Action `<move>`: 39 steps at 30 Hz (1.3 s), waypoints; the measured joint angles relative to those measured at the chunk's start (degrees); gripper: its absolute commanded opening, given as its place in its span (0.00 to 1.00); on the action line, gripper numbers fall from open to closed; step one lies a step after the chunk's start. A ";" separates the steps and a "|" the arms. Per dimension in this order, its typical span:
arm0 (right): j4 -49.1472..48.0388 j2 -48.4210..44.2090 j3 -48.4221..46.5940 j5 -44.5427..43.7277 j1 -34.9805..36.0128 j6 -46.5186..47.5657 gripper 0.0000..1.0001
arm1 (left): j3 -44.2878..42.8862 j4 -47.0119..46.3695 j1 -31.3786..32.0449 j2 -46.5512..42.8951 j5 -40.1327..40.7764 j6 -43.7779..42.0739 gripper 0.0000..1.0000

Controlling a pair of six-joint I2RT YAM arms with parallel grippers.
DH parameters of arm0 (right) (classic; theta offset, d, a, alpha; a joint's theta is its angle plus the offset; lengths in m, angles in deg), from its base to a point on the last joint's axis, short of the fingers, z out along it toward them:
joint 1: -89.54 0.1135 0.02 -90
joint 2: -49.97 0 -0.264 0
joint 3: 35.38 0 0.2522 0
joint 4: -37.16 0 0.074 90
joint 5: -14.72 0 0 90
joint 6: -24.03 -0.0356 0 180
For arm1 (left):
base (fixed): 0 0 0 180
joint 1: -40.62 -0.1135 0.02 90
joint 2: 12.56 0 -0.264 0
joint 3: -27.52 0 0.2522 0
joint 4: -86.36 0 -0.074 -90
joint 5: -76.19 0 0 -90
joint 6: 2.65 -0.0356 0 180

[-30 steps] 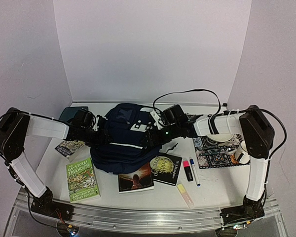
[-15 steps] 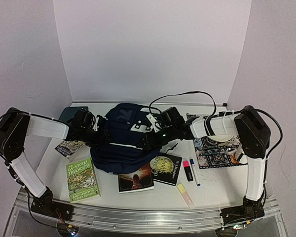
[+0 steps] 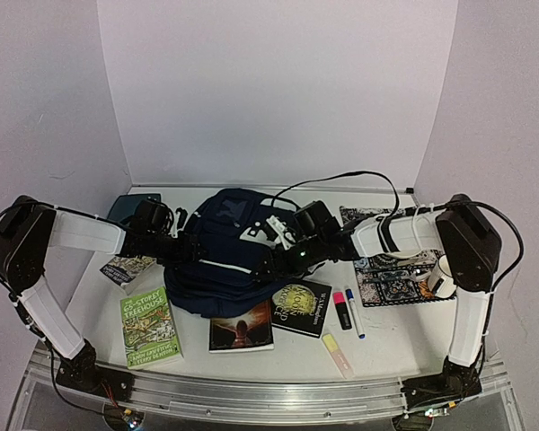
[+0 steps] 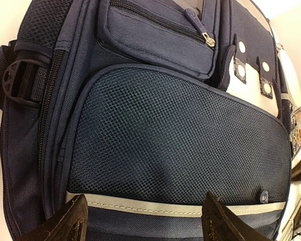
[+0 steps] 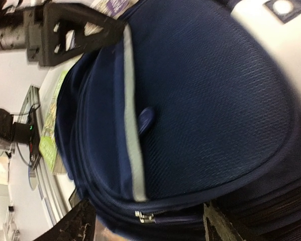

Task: Pack the student bag
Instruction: Hold the largest pocket of the student bag.

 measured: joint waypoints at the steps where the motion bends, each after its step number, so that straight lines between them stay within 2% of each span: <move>1: 0.22 -0.16 0.16 0.33 0.29 0.02 0.65 | 0.00 -0.05 0.00 0.01 -0.01 0.01 0.79; 9: 2.34 -0.31 0.28 0.34 1.86 0.93 0.45 | 0.00 -0.08 0.00 0.02 -0.01 -0.02 0.80; 19: 4.77 -0.31 0.04 1.36 2.66 0.86 0.32 | 1.46 0.11 0.01 -3.28 0.36 -0.17 0.80; 25: 5.49 -0.31 -2.19 5.26 5.84 -0.40 0.35 | 1.46 0.12 0.19 -3.40 0.80 -0.21 0.81; 31: 6.34 -0.56 -2.43 6.60 7.18 -1.36 0.42 | 1.46 0.55 0.78 -4.36 1.77 -0.54 0.83; 39: 8.74 -3.72 -2.43 -5.55 6.04 -3.72 0.60 | 1.55 2.91 4.75 -11.96 3.68 -1.95 0.84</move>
